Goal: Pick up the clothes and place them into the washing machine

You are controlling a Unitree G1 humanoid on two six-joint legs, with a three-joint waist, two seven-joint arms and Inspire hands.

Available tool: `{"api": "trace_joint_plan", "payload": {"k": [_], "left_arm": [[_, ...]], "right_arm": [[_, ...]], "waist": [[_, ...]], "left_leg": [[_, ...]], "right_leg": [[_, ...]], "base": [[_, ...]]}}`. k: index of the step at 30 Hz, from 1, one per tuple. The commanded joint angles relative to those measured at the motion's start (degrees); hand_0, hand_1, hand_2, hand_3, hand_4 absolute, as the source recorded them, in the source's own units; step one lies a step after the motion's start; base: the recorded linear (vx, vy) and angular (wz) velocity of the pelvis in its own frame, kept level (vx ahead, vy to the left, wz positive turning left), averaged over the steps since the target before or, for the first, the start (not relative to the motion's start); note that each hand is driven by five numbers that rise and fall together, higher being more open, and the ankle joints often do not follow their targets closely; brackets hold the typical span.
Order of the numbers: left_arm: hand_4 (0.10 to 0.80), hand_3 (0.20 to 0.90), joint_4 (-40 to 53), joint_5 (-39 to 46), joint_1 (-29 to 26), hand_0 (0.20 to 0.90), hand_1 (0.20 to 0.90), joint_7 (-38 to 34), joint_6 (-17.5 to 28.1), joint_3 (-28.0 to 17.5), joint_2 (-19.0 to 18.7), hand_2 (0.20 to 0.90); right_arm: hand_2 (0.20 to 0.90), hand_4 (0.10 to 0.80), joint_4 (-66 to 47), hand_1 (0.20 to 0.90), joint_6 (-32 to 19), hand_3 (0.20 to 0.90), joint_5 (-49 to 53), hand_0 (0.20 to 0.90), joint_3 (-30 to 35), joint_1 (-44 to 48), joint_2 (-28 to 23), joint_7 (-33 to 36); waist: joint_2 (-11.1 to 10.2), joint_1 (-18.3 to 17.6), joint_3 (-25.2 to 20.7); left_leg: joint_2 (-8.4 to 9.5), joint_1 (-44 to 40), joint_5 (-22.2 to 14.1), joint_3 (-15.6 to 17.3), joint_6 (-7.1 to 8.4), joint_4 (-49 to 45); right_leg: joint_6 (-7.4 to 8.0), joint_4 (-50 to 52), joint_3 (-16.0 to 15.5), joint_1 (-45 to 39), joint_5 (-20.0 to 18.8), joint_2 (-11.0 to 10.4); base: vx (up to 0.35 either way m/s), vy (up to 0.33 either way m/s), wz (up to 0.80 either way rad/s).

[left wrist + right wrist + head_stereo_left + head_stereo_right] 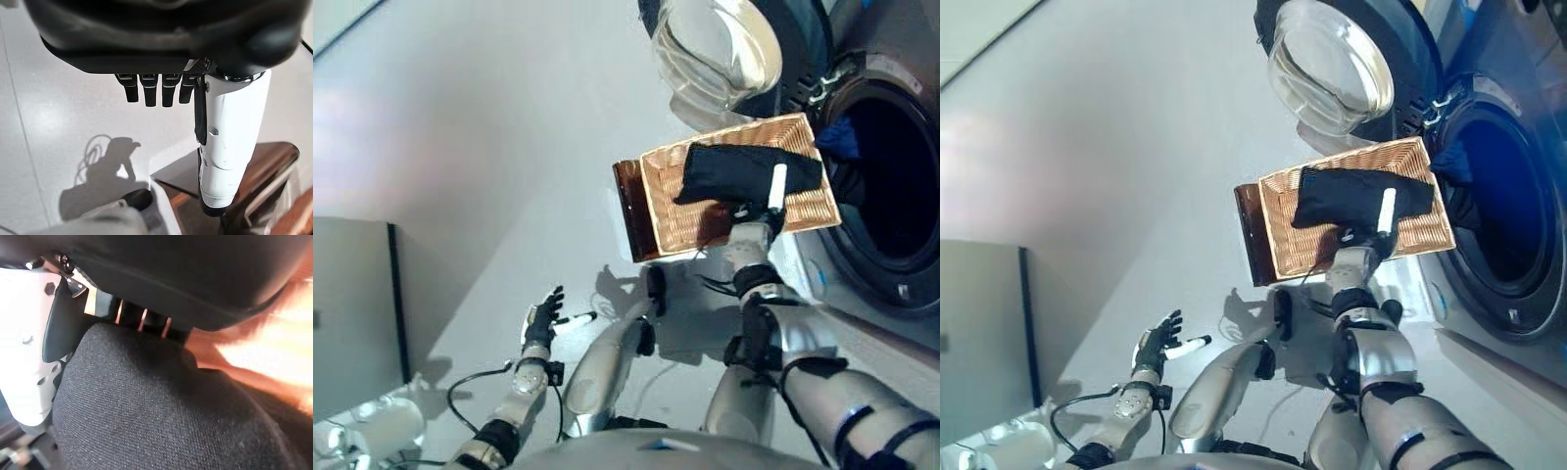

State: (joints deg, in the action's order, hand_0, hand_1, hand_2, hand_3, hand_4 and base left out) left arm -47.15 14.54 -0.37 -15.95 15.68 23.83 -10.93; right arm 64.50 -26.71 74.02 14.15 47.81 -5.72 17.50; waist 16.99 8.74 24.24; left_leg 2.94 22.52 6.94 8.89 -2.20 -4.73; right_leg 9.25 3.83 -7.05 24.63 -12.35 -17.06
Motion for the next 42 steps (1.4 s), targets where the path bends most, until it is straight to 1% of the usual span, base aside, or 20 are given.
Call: {"api": "trace_joint_plan", "payload": {"k": [1, 4, 9, 10, 12, 15, 16, 18, 19, 20, 21, 23, 26, 30, 32, 34, 35, 36, 38, 42], "left_arm": [[0.800, 0.900, -0.4, 1.5, 2.3, 0.900, 0.900, -1.2, 2.4, 1.2, -1.5, 0.900], [0.800, 0.900, -1.7, 1.6, 2.8, 0.900, 0.900, -1.1, 2.3, 1.6, -0.7, 0.900], [0.800, 0.900, -2.1, 2.0, 3.2, 0.900, 0.900, -0.9, 2.6, 1.5, -0.3, 0.900], [0.800, 0.900, -2.4, 2.1, 3.2, 0.900, 0.900, -0.8, 2.6, 1.3, -0.3, 0.900], [0.800, 0.900, -2.4, 2.0, 3.6, 0.900, 0.900, -0.6, 2.9, 1.5, -0.4, 0.900], [0.800, 0.900, -0.1, 2.5, 4.4, 0.900, 0.900, 0.1, 3.9, 1.7, -1.8, 0.900], [0.800, 0.900, 1.0, 3.4, 4.5, 0.900, 0.900, 0.4, 4.1, 1.6, -2.5, 0.900], [0.800, 0.900, 2.1, 3.7, 5.1, 0.900, 0.900, 0.2, 4.8, 1.4, -3.8, 0.900], [0.800, 0.900, 2.9, 4.1, 5.1, 0.900, 0.900, -0.1, 5.0, 1.1, -4.2, 0.900], [0.800, 0.900, 3.3, 4.5, 5.1, 0.900, 0.900, -0.4, 5.0, 0.9, -4.6, 0.900], [0.800, 0.900, 3.5, 4.7, 4.9, 0.900, 0.900, -0.7, 5.2, 0.8, -4.4, 0.900], [0.800, 0.900, 3.6, 5.0, 4.3, 0.900, 0.900, -1.1, 5.5, 0.1, -4.2, 0.900], [0.800, 0.900, 5.4, 5.5, 4.5, 0.900, 0.900, -1.5, 6.3, -0.7, -3.8, 0.900], [0.800, 0.900, 4.5, 6.0, 4.2, 0.900, 0.900, -1.3, 6.1, -1.1, -2.1, 0.900], [0.800, 0.900, 3.4, 5.9, 4.0, 0.900, 0.900, -0.9, 5.9, -1.0, -1.3, 0.900], [0.800, 0.900, 2.9, 5.8, 3.8, 0.900, 0.900, -0.8, 5.8, -0.9, -1.2, 0.900], [0.800, 0.900, 2.2, 5.6, 3.8, 0.900, 0.900, -0.3, 5.2, -0.4, -0.4, 0.900], [0.800, 0.900, 1.2, 5.3, 4.0, 0.900, 0.900, -0.5, 5.1, -0.3, -0.3, 0.900], [0.800, 0.900, -0.4, 5.0, 4.2, 0.900, 0.900, -0.1, 4.6, -0.2, 0.4, 0.900], [0.800, 0.900, -1.7, 4.7, 4.5, 0.900, 0.900, -0.2, 4.3, -0.4, 0.4, 0.900]], "right_arm": [[0.200, 0.300, -4.2, 0.200, -4.2, 0.200, 0.1, 0.200, 0.0, 2.2, 0.1, -2.7], [0.200, 0.300, -4.9, 0.200, -5.3, 0.200, 0.9, 0.200, -0.1, 1.7, 0.9, -3.0], [0.200, 0.300, -5.5, 0.200, -6.2, 0.200, 0.5, 0.200, 1.3, 2.7, -0.8, -1.9], [0.200, 0.300, -5.2, 0.200, -6.3, 0.200, 0.0, 0.200, 1.9, 3.1, -1.9, -1.3], [0.200, 0.300, -5.4, 0.200, -6.6, 0.200, -1.2, 0.200, 3.1, 5.5, -5.8, 0.0], [0.200, 0.300, -7.3, 0.200, -7.9, 0.200, -4.5, 0.200, 3.8, 13.0, -17.1, 3.3], [0.200, 0.300, -8.4, 0.200, -8.7, 0.200, -5.8, 0.200, 2.4, 17.0, -22.2, 4.7], [0.200, 0.300, -11.4, 0.200, -9.9, 0.200, -7.2, 0.200, -0.8, 22.2, -27.9, 5.8], [0.458, 0.484, -12.6, 0.458, -10.8, 0.458, -8.4, 0.458, -2.7, 24.6, -29.7, 7.1], [0.900, 0.800, -12.8, 0.900, -11.1, 0.900, -9.9, 0.900, -4.7, 26.8, -31.7, 8.7], [0.900, 0.800, -12.6, 0.900, -10.5, 0.900, -11.4, 0.900, -6.4, 28.7, -32.9, 10.0], [0.900, 0.800, -13.7, 0.900, -10.3, 0.900, -13.0, 0.900, -7.5, 28.3, -32.3, 11.0], [0.900, 0.800, -14.8, 0.900, -9.0, 0.900, -13.6, 0.900, -7.3, 25.2, -29.0, 9.8], [0.900, 0.800, -7.7, 0.900, -5.9, 0.900, -12.9, 0.900, -5.0, 20.8, -24.2, 7.7], [0.900, 0.800, -4.3, 0.900, -4.4, 0.900, -12.1, 0.900, -4.2, 18.3, -21.6, 5.6], [0.900, 0.800, -3.4, 0.900, -3.8, 0.900, -11.6, 0.900, -4.1, 17.6, -21.0, 4.8], [0.900, 0.800, -1.3, 0.900, -2.5, 0.900, -12.2, 0.900, -3.9, 15.0, -18.3, 4.3], [0.900, 0.800, -1.2, 0.900, -2.2, 0.900, -11.6, 0.900, -3.8, 14.4, -17.2, 3.4], [0.900, 0.800, -1.4, 0.900, -2.1, 0.900, -11.2, 0.900, -3.3, 12.6, -14.7, 2.9], [0.900, 0.800, -2.0, 0.900, -2.4, 0.900, -11.0, 0.900, -3.1, 11.5, -13.3, 3.0]], "waist": [[3.7, 1.4, -0.6], [4.8, 1.3, -0.9], [5.6, 1.1, -1.3], [5.8, 0.9, -1.4], [6.2, 0.8, -1.6], [8.2, 1.4, -2.4], [9.2, 2.2, -3.0], [10.0, 2.8, -3.7], [10.2, 3.1, -4.2], [10.3, 3.1, -4.5], [10.4, 3.1, -4.8], [10.8, 3.0, -5.4], [11.5, 2.6, -6.2], [11.7, 2.2, -6.8], [11.6, 1.8, -6.8], [11.5, 1.6, -6.7], [11.1, 1.0, -6.4], [10.9, 0.7, -6.2], [10.2, 0.3, -5.8], [9.4, -0.1, -5.5]], "left_leg": [[-0.28, 5.1, -3.3, -2.6, 5.22, -4.4], [-0.18, 4.9, -3.3, -2.4, 5.30, -4.0], [-0.18, 4.6, -3.5, -2.4, 5.57, -3.9], [-0.16, 4.7, -3.6, -2.4, 5.64, -3.9], [-0.01, 4.8, -3.7, -2.3, 5.73, -3.8], [0.47, 5.4, -3.3, -2.1, 5.94, -3.3], [0.63, 5.7, -3.2, -1.8, 5.95, -2.9], [0.78, 6.1, -3.0, -1.1, 6.07, -2.6], [0.75, 6.3, -3.0, -0.7, 6.05, -2.2], [0.79, 6.4, -2.8, -0.2, 6.09, -1.8], [0.82, 6.6, -2.6, 0.4, 6.07, -1.3], [0.91, 6.6, -2.6, 0.9, 6.11, -0.8], [1.21, 6.2, -2.8, 1.5, 5.77, -0.5], [1.43, 5.4, -3.3, 1.7, 5.55, -0.6], [1.50, 5.0, -3.5, 1.5, 5.49, -0.8], [1.51, 5.0, -3.5, 1.4, 5.51, -0.9], [1.53, 4.9, -3.5, 1.4, 5.56, -1.1], [1.42, 5.0, -3.1, 1.3, 5.49, -1.1], [1.43, 5.1, -3.0, 1.3, 5.60, -1.3], [1.34, 4.8, -3.5, 1.1, 5.68, -1.6]], "right_leg": [[-0.26, 7.8, 1.0, 2.0, 10.5, -0.7], [-0.32, 8.9, 1.6, 2.7, 11.0, -0.8], [-0.26, 9.6, 2.0, 2.9, 11.7, -0.7], [-0.24, 9.7, 2.2, 3.0, 11.9, -0.7], [-0.23, 9.5, 2.5, 3.4, 12.0, -0.6], [0.03, 9.4, 3.2, 5.2, 11.8, -1.2], [0.27, 9.5, 3.5, 6.3, 11.7, -1.5], [0.61, 9.7, 4.3, 7.9, 11.2, -1.8], [0.78, 9.8, 4.9, 8.7, 11.2, -1.8], [0.87, 9.8, 5.7, 9.5, 11.0, -1.7], [0.98, 9.9, 6.4, 10.4, 10.8, -1.6], [1.07, 9.7, 6.9, 10.8, 10.6, -1.8], [1.09, 9.8, 7.5, 11.1, 10.4, -1.9], [0.96, 8.9, 7.6, 9.9, 10.2, -2.0], [0.88, 8.5, 7.3, 8.9, 10.1, -2.0], [0.78, 8.2, 7.3, 8.5, 9.9, -1.9], [0.63, 7.6, 7.1, 7.7, 9.8, -1.8], [0.47, 7.0, 7.0, 7.4, 9.1, -1.6], [0.28, 6.5, 6.8, 6.8, 8.8, -1.3], [0.13, 6.5, 6.6, 5.9, 9.3, -1.3]], "base": [[0.000, 0.000, 0.00], [0.060, 0.001, -0.01], [0.054, -0.022, -0.04], [0.036, -0.008, 0.00], [0.037, -0.020, -0.03], [0.012, 0.032, 0.03], [0.025, 0.081, 0.00], [0.029, 0.095, -0.11], [0.040, 0.100, -0.17], [0.056, 0.086, -0.31], [0.055, 0.061, -0.42], [0.059, 0.043, -0.38], [0.057, 0.059, -0.22], [0.025, 0.010, -0.12], [0.000, 0.000, 0.00], [-0.029, -0.009, 0.05], [-0.066, -0.010, 0.02], [-0.079, -0.006, 0.01], [-0.051, 0.007, 0.08], [-0.018, 0.000, 0.02]]}}
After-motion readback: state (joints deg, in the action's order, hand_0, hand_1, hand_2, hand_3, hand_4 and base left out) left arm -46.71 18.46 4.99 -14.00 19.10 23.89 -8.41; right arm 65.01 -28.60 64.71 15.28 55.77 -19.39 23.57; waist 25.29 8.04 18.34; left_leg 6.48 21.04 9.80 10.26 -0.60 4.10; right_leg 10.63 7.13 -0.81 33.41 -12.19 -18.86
